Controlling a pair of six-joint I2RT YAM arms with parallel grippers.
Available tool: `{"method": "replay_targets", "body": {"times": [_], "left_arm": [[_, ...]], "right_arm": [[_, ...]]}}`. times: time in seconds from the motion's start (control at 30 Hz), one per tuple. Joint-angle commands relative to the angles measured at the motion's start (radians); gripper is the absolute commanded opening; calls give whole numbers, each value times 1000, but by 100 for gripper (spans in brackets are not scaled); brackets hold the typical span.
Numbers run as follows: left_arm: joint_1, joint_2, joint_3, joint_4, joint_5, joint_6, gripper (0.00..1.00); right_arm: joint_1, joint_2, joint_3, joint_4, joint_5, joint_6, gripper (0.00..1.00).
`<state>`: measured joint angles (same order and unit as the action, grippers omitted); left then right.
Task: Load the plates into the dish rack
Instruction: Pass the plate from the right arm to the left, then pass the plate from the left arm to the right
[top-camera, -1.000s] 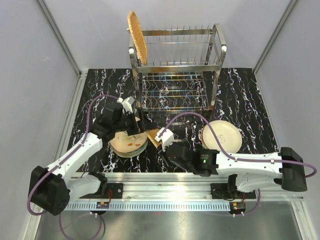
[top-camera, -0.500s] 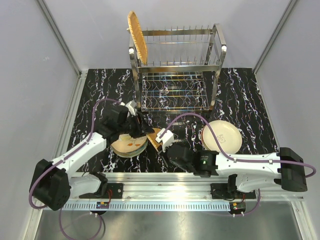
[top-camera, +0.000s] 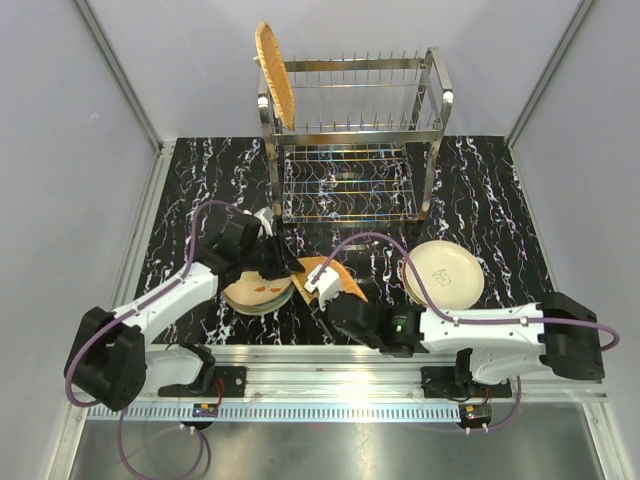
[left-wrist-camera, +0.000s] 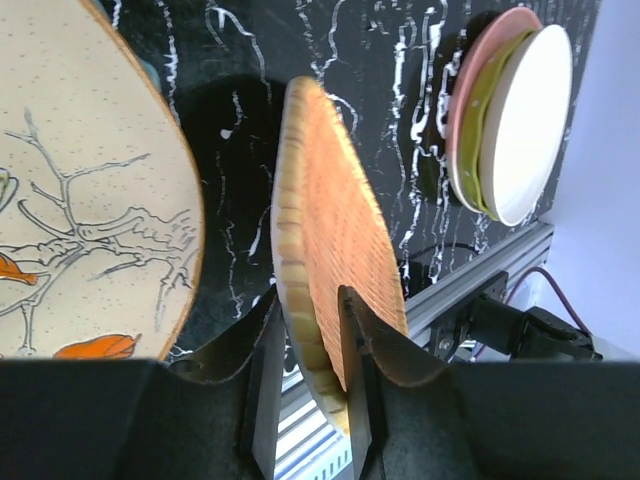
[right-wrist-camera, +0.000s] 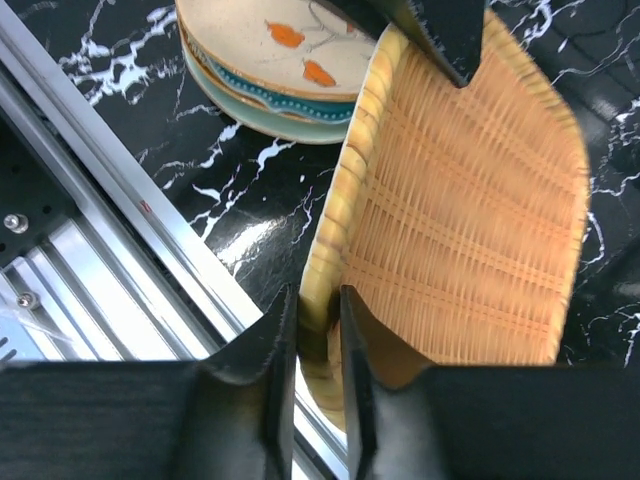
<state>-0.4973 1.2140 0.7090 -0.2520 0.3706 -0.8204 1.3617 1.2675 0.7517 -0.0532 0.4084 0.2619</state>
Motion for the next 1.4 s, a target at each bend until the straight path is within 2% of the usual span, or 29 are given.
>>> {"method": "replay_targets", "body": {"times": [0.0, 0.23, 0.4, 0.53, 0.6, 0.73, 0.83, 0.97, 1.2, 1.3, 1.37], "left_arm": [[-21, 15, -14, 63, 174, -34, 5], [-21, 22, 9, 79, 192, -62, 0], [-21, 42, 9, 76, 203, -56, 0], [-23, 38, 14, 34, 163, 4, 0], [-23, 18, 18, 10, 120, 18, 0], [-23, -25, 3, 22, 94, -43, 0], [-30, -53, 13, -3, 61, -85, 0], [-37, -96, 73, -65, -34, -105, 0], [-53, -125, 115, -125, -79, -115, 0], [-67, -139, 107, -128, -93, -126, 0], [-78, -151, 103, -128, -99, -134, 0]], "right_arm": [[10, 76, 11, 23, -22, 40, 28], [50, 191, 63, 0, 67, 31, 52], [69, 225, 84, 0, 81, 28, 59], [71, 165, 71, 0, 55, 45, 68], [71, 123, 60, 6, 49, 59, 79], [73, -9, 28, -7, 96, 85, 88], [76, -22, 50, -85, 208, 106, 89], [97, 33, 103, -187, 282, 109, 89], [129, 214, 214, -240, 368, 131, 87], [129, 324, 297, -308, 449, 173, 82], [129, 387, 354, -405, 506, 232, 75]]}}
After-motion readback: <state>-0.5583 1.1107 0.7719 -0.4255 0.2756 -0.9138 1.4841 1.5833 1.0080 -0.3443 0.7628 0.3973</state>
